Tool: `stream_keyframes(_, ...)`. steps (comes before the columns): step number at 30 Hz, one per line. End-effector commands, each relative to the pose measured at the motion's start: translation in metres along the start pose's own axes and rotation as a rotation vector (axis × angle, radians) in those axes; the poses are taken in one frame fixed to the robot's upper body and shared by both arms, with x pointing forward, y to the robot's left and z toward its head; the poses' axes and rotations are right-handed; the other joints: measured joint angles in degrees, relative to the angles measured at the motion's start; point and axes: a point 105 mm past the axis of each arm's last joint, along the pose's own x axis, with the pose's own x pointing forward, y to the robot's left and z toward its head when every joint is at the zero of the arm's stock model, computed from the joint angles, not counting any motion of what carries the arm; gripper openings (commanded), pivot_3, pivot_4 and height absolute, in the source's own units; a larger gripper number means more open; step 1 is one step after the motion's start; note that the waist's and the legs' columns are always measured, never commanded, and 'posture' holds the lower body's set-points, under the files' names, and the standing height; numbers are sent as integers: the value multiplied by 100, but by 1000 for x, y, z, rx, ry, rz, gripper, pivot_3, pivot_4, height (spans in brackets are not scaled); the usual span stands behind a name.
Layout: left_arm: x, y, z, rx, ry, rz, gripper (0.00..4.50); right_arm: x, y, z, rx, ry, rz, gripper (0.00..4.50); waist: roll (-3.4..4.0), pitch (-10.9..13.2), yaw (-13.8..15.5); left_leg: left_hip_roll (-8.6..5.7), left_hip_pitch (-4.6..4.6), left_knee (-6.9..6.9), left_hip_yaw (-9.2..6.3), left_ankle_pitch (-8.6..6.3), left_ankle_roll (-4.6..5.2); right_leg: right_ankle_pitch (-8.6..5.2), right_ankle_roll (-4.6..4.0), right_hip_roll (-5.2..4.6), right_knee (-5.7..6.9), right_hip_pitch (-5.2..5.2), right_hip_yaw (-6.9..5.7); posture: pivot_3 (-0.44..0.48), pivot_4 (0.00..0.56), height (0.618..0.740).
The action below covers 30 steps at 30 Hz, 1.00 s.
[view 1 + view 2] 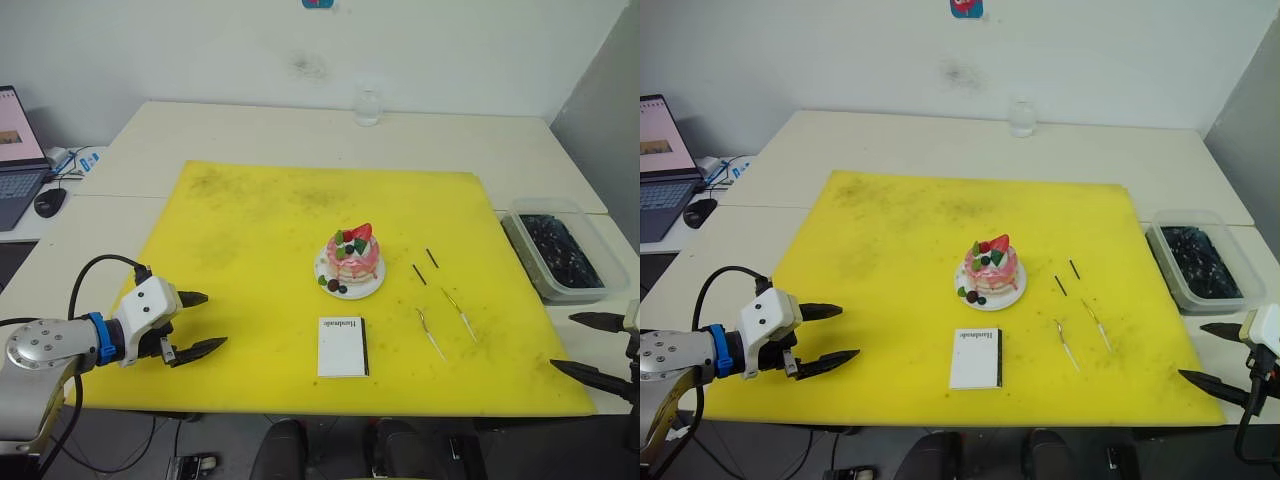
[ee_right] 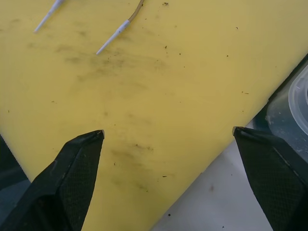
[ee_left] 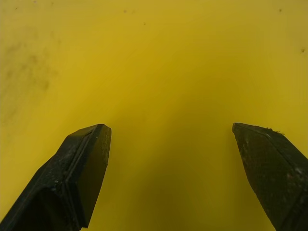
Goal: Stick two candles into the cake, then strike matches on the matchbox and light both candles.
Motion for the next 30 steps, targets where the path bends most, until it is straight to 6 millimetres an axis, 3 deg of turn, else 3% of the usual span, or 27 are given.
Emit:
stream_keyframes(1, -1, 3, 5, 5, -30, 12, 4500, 1, -2, 11, -45, -20, -6, 4473, 0, -1, -1, 0, 0, 0, 0, 0, 0, 0, 0, 0, 0, 0, 0, 0, 150, 740)
stream_keyframes(12, -3, 7, 11, -47, -86, -27, 4500, 10, -2, 21, -60, -51, -18, 4473, 1, -1, -1, 4, 3, 69, -5, -1, 0, -8, -9, 2, 80, -3, 0, 0, 150, 740)
stream_keyframes(21, -6, 4, 4, -51, -65, -30, 4500, 8, 0, 20, -60, -46, -23, 4473, 1, -1, -2, 4, 5, 95, -3, 1, 1, -9, -34, -3, 85, 2, 8, 0, 150, 740)
stream_keyframes(30, -5, -1, 10, -32, -76, -58, 4500, 10, -1, 23, -66, -56, -39, 4473, 1, -1, -1, 6, 4, 92, -4, 0, 1, -4, -26, -1, 84, 0, 6, 0, 150, 740)
